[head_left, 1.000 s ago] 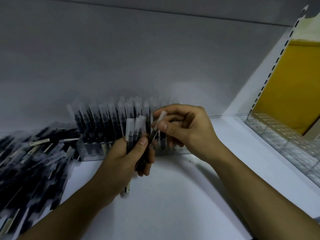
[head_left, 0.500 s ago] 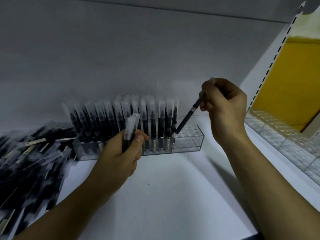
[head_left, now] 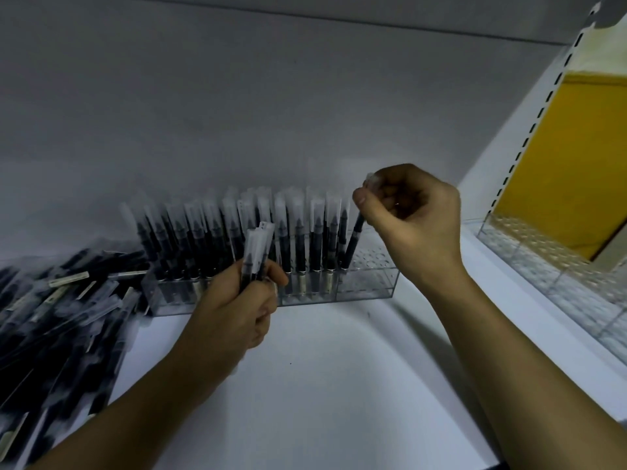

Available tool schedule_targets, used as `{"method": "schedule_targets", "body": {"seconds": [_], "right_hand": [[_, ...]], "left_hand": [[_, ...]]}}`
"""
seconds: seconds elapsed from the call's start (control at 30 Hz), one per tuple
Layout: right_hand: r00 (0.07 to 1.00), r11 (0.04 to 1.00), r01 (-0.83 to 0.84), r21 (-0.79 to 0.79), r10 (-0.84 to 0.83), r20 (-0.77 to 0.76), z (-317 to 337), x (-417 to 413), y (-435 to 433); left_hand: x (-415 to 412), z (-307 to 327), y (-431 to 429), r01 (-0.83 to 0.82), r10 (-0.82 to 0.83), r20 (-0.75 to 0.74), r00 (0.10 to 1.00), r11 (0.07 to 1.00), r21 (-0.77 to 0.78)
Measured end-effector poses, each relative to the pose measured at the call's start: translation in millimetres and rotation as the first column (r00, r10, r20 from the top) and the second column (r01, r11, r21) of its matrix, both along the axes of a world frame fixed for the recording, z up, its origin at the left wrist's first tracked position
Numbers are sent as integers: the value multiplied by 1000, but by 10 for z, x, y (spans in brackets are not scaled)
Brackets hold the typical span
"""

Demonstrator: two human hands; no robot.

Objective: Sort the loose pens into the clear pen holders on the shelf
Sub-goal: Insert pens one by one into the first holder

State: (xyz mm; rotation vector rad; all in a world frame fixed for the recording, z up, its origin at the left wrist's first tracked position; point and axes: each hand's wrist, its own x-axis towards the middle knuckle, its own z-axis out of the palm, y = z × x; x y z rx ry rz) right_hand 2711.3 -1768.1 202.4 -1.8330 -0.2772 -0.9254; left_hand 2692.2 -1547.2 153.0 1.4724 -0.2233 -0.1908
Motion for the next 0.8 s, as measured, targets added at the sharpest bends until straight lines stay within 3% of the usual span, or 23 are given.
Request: {"method": "schedule_targets", "body": {"seconds": [0.2, 0.37, 0.53, 0.63, 0.7, 0.8], "right_hand": [[995, 979, -13, -206, -9, -103, -44, 12, -6], [990, 962, -52, -269, 14, -142, -44, -8, -7], [1000, 979, -1, -204, 5, 18, -87, -89, 137], [970, 965, -243, -103, 244, -1, -167, -158, 357], [903, 904, -426, -31, 423, -78, -194, -157, 430], [810, 824, -564, 56, 565, -156, -227, -131, 444]], "left_hand": [[-5, 14, 11, 7, -7, 6, 1000, 1000, 14], [-22, 9, 10, 19, -19, 7, 1000, 1000, -15], [-47, 55, 28, 130, -131, 4, 991, 988, -86], [-75, 81, 37, 227, -228, -2, 974, 968, -105], [-96, 103, 37, 271, -272, 1, 962, 957, -105], [-108, 100, 50, 309, -310, 1, 951, 945, -109]]}}
